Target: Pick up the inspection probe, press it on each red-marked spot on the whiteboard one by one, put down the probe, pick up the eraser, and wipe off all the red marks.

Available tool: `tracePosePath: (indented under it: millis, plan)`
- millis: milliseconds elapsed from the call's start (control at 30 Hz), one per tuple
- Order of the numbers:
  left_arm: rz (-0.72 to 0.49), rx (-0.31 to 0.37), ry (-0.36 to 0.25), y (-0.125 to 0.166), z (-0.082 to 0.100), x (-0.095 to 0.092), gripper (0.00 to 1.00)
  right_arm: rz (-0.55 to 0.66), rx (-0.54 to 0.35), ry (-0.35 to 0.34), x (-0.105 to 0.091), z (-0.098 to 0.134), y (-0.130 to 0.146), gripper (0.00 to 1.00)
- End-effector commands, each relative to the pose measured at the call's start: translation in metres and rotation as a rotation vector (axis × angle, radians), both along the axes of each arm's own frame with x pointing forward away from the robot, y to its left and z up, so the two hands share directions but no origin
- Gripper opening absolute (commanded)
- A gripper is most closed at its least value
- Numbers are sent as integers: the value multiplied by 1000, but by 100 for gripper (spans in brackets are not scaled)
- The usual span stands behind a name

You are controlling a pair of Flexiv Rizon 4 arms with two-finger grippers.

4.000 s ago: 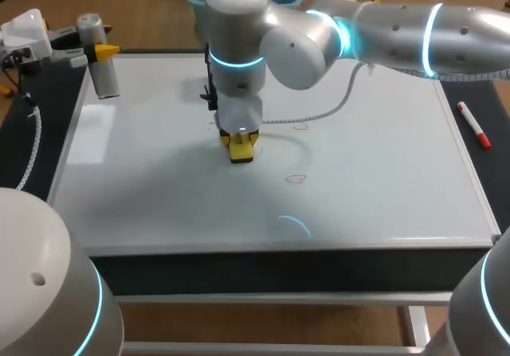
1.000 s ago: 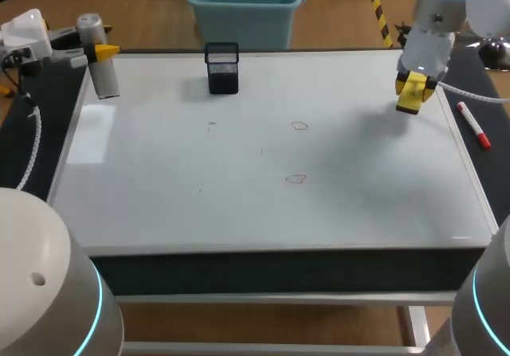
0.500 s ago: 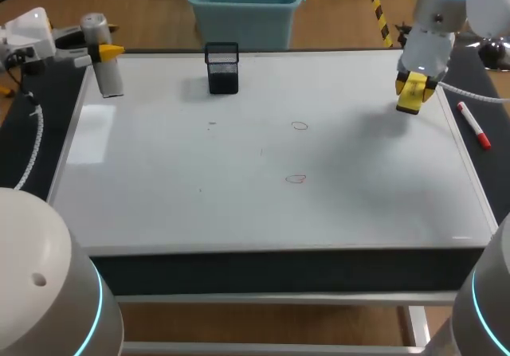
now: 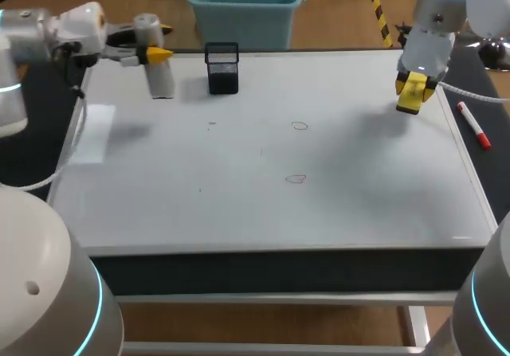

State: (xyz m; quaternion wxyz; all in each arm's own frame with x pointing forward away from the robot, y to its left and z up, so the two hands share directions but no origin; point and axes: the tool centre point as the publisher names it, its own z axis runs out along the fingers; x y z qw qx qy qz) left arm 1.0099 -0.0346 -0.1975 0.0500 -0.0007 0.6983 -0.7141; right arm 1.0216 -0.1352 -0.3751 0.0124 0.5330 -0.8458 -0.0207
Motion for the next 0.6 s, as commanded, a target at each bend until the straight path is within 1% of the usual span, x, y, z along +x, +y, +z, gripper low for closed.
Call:
tracePosePath:
  millis: [33,100,233,300,400,433,600]
  plan:
    - [-59,5,-3,-40,2,1,0,2,-2,-1,0,0,-1,0]
    - [-90,13,-1,-58,2,-5,0,2,-2,-1,0,0,-1,0]
    - [-166,0,-3,-93,0,-22,0,2,-2,-1,0,0,-1,0]
    - [-202,-18,-1,-108,-2,-28,0,2,-2,-1,0,0,-1,0]
    - [-270,-44,20,-132,-5,-38,0,2,-2,-1,0,0,-1,0]
    - [-286,-41,29,-140,-7,-41,0,2,-2,-1,0,0,-1,0]
    - [-335,-35,51,-173,-17,-46,0,2,-2,-1,0,0,-1,0]
